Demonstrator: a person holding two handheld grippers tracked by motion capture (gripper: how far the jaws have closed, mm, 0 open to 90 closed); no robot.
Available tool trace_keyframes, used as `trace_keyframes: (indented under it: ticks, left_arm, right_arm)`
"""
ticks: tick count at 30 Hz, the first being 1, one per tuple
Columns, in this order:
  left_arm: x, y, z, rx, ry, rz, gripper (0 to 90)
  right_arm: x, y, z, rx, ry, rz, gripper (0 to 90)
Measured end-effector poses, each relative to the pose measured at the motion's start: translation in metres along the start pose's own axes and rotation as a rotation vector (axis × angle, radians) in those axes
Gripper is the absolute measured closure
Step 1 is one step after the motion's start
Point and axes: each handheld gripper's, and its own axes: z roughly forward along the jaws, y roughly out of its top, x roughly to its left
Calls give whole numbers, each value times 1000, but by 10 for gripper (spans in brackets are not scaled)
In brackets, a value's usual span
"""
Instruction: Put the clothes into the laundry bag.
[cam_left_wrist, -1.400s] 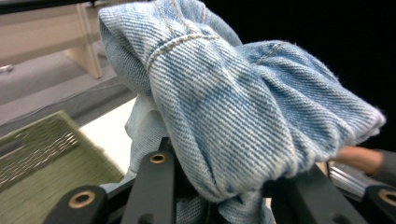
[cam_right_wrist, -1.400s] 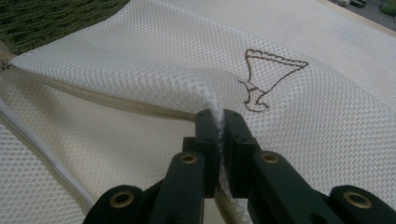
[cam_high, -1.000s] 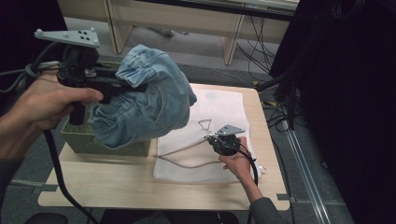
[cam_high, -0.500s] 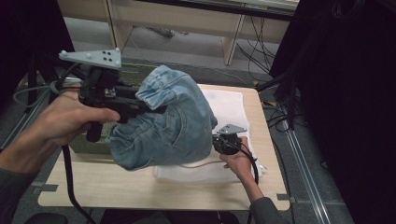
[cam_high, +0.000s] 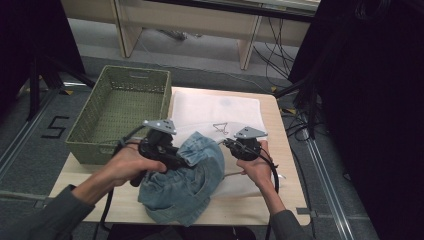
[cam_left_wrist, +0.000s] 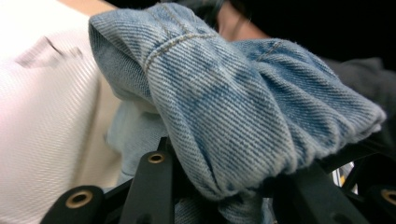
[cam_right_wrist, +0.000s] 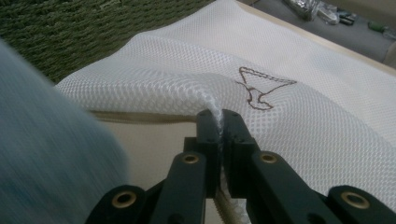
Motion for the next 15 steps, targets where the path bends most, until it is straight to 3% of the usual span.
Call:
trace_keyframes:
  ticks: [2, 3, 4, 5, 6, 7, 8, 11, 14, 15]
  left_arm:
    - [10, -5, 30, 29, -29, -6, 670]
    - [10, -5, 30, 29, -29, -6, 670]
    - [14, -7, 40, 39, -35, -13, 669]
    - [19, -11, 62, 46, -33, -37, 668]
    - [19, -11, 62, 46, -33, -37, 668]
    - [24, -14, 84, 80, -14, -21, 667]
    - [24, -14, 84, 80, -14, -21, 666]
    - [33, -22, 119, 129, 34, -13, 663]
    - [44, -28, 148, 183, 122, 44, 657]
    - [49, -28, 159, 196, 150, 35, 641]
  right_arm:
    - [1, 2, -2, -10, 5, 6, 876]
    - [0, 3, -3, -4, 5, 7, 876]
    - [-1, 4, -3, -13, -2, -4, 877]
    - [-2, 5, -4, -18, -2, -8, 877]
    - [-2, 5, -4, -18, -2, -8, 877]
    - [-2, 6, -5, -24, -8, -4, 878]
    - [-2, 7, -6, -22, -6, -6, 878]
    - [-1, 8, -8, -27, -6, -19, 878]
    - [3, 10, -8, -30, -4, -22, 878]
    - [5, 11, -8, -25, -2, -36, 878]
